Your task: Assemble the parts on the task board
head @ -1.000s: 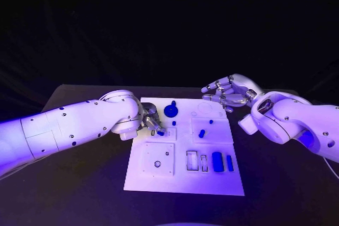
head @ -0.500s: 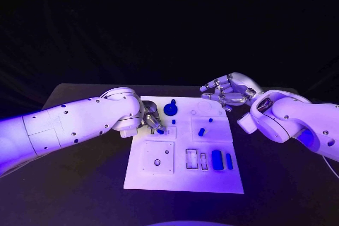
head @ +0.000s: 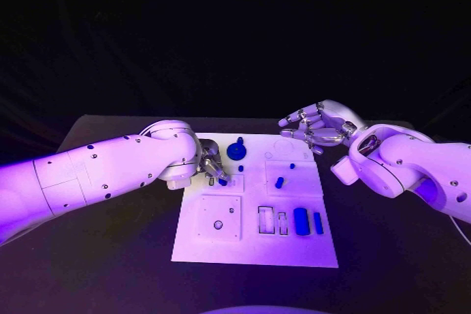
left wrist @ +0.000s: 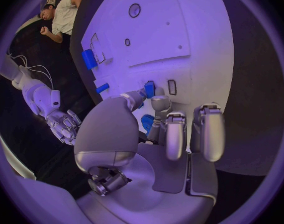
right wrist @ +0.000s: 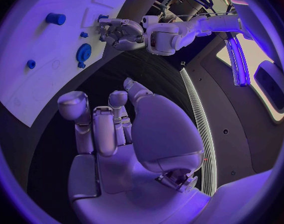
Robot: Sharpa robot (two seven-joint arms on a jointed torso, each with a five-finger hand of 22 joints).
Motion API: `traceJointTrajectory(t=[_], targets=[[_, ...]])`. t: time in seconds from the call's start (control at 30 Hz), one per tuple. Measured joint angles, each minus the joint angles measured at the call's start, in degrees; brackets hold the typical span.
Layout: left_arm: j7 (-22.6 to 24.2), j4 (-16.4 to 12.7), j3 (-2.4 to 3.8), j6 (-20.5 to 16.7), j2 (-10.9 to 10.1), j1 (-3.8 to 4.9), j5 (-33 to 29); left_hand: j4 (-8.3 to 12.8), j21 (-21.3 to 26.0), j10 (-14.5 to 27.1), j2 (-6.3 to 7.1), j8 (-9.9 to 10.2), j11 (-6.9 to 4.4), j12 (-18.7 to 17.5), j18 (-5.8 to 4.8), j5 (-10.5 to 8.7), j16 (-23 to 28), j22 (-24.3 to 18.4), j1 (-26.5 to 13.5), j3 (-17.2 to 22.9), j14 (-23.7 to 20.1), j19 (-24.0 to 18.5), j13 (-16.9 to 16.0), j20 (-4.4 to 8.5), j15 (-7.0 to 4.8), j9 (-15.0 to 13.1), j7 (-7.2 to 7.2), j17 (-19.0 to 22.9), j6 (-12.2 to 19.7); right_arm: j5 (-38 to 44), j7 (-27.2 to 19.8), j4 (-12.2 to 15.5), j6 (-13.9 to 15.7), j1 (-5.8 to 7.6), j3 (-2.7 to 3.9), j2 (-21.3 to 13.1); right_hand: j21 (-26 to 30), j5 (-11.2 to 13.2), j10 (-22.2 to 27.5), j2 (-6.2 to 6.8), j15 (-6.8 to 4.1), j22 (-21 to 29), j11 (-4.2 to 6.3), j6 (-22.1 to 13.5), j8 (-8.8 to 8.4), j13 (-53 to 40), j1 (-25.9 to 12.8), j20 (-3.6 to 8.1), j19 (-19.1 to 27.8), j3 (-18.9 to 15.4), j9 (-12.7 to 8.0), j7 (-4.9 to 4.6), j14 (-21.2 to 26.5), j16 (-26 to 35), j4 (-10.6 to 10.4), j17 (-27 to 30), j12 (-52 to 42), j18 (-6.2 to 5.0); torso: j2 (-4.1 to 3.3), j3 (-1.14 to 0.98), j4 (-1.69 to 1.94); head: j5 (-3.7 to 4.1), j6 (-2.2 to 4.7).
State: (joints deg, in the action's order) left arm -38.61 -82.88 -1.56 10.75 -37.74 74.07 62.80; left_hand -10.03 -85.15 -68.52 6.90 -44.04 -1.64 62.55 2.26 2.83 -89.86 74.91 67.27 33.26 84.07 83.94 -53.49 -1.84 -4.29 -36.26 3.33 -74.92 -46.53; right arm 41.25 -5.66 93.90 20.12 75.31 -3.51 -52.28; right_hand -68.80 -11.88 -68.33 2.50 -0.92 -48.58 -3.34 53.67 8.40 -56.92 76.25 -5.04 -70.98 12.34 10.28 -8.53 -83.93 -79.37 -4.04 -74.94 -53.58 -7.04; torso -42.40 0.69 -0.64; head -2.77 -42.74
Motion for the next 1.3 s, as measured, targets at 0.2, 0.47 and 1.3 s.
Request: traceJointTrajectory(t=[0.2,0.47,1.3], targets=[[-0.2,0.1,-0.01,0.2,0.2,0.00,0.8,-0.5,0.0,-0.5,0.22,0.0,-0.09,0.3,0.00,0.01,0.0,0.0,-0.8,-0.9,-0.2,0.0,-0.3,0.00,-0.20,-4.0,-0.18,0.0,-0.6,0.1,0.1,0.1,-0.5,0.00,0.00,0.0,0.7,-0.3,0.5,0.00,0.00,0.9,0.09,-0.3,0.00,0.6,0.0,0.01,0.4,0.0,0.0,-0.25,0.0,0.4,0.0,0.0,0.8,-0.01,0.01,0.00,0.00,0.07,-0.03],[-0.2,0.3,-0.06,0.2,0.4,-0.06,1.4,-1.2,0.0,-1.3,-0.08,0.4,-0.33,1.0,0.00,0.01,0.0,0.0,-2.0,-2.0,0.0,0.0,-1.1,0.00,-0.41,-5.8,-1.40,0.0,-2.2,0.2,0.3,0.2,-1.2,0.00,0.00,0.0,1.0,-0.7,0.7,0.00,0.00,1.4,-0.11,-0.3,0.00,0.9,0.0,0.01,0.8,0.0,0.0,-0.25,0.0,0.8,0.0,0.0,1.1,-0.01,0.02,0.00,0.06,0.12,-0.05],[-0.5,0.7,-0.20,0.3,0.3,-0.22,1.7,-6.4,0.0,-2.0,0.26,-0.5,-0.21,2.0,0.00,0.02,0.0,0.0,-7.4,-17.0,0.0,0.2,-1.3,0.20,-0.41,-4.6,-1.48,0.0,-3.8,0.4,0.8,-0.3,-4.3,0.00,0.00,0.2,3.1,-1.0,2.4,-0.24,0.00,4.5,-0.30,-0.9,0.00,2.7,-0.2,-0.10,2.1,-0.6,-0.1,-0.32,0.0,2.3,-0.2,0.8,3.0,-0.91,0.08,-0.01,0.03,0.09,0.17]])
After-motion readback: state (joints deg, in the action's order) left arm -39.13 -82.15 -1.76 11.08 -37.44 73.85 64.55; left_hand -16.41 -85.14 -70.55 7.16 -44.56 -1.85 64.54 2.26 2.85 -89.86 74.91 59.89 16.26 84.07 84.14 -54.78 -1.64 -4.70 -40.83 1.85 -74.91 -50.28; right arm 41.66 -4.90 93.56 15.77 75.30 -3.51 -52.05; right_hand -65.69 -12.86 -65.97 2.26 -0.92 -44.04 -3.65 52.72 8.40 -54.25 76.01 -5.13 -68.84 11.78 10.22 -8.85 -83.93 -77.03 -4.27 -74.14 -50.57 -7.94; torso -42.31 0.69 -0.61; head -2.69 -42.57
